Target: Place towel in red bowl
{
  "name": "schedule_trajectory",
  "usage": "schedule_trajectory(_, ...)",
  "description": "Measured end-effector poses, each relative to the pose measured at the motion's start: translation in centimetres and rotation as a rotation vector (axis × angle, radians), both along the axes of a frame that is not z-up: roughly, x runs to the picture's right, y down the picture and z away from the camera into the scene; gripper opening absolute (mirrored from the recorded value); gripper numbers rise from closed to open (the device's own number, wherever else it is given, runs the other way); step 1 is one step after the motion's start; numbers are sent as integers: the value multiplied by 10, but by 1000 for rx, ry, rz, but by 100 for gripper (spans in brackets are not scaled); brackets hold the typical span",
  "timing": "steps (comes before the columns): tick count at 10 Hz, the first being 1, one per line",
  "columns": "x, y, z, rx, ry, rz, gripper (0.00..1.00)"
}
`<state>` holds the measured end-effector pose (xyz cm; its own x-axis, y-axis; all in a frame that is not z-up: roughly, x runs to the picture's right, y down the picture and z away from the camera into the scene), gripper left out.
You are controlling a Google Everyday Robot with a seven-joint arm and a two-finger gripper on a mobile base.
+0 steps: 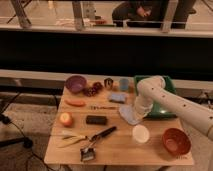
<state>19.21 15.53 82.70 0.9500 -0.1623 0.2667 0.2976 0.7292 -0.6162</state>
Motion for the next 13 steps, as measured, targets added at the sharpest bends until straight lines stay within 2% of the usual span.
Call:
schedule_trajectory(1,-1,-1,-1,4,-3,-4,78)
schedule_trajectory(2,-2,-2,-2,8,-4,-6,80)
schedule_trajectory(8,-7,-3,-4,20,-22,-17,80)
schedule_trajectory(13,-18,-9,6,41,-88,-38,80)
